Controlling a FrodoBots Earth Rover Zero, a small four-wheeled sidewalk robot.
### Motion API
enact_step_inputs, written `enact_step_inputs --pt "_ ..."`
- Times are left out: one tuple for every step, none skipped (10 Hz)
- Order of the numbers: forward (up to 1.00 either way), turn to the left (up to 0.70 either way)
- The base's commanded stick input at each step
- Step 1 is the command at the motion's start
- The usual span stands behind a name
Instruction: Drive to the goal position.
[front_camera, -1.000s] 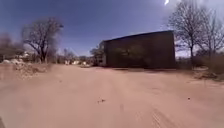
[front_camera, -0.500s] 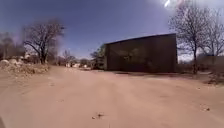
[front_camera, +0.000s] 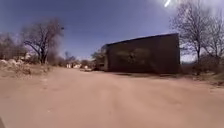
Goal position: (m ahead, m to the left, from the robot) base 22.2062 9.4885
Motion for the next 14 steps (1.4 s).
enact_step_inputs --pt "1.0 0.0" --pt "1.0 0.0" --pt "1.0 0.0" --pt "1.0 0.0" --pt "1.0 0.0" --pt "1.0 0.0" --pt "1.0 0.0" --pt "1.0 0.0" --pt "1.0 0.0" --pt "1.0 0.16" --pt "1.0 0.27" --pt "1.0 0.27" --pt "1.0 0.08" --pt "1.0 0.0"
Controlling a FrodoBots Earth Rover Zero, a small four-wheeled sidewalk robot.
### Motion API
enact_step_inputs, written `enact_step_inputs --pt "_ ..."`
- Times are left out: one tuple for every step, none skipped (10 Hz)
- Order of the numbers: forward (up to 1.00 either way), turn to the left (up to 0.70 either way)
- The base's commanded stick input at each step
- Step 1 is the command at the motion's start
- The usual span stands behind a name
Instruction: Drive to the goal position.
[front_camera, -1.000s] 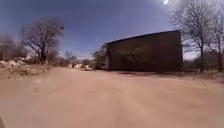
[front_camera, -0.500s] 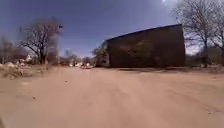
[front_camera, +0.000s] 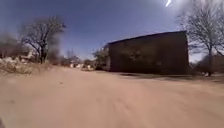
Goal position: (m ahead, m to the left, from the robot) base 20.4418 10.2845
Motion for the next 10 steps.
enact_step_inputs --pt "1.0 0.0" --pt "1.0 0.0" --pt "1.0 0.0" --pt "1.0 0.0" --pt "1.0 0.0" --pt "1.0 0.0" --pt "1.0 0.0" --pt "1.0 0.08" --pt "1.0 0.27" --pt "1.0 0.27"
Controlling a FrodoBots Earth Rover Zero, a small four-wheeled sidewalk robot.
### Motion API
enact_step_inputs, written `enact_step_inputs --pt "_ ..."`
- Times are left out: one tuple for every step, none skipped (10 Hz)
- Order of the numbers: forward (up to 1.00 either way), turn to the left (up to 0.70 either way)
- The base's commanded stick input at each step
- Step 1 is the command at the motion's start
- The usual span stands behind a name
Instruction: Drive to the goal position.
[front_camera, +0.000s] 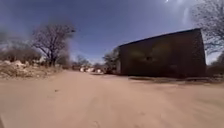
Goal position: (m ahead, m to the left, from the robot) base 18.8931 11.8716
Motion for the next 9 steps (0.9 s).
enact_step_inputs --pt "1.0 0.0" --pt "1.0 0.0" --pt "1.0 0.0" --pt "1.0 0.09" --pt "1.0 0.27" --pt "1.0 0.27" --pt "1.0 0.27" --pt "1.0 0.27" --pt "1.0 0.01"
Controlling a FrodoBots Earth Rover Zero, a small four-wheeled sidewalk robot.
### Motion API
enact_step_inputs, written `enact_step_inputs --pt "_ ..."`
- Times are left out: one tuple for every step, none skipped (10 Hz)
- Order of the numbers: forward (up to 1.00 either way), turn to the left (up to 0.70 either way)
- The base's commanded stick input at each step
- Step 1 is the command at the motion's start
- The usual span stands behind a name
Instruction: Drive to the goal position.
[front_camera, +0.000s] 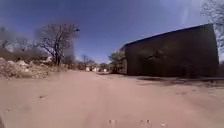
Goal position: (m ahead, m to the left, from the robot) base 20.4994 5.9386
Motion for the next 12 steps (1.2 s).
enact_step_inputs --pt "1.0 0.14" --pt "1.0 0.27" --pt "1.0 0.0" --pt "1.0 0.0" --pt "1.0 0.0" --pt "1.0 0.0" --pt "1.0 0.0" --pt "1.0 0.0" --pt "1.0 0.0" --pt "1.0 0.0" --pt "1.0 0.0" --pt "1.0 0.0"
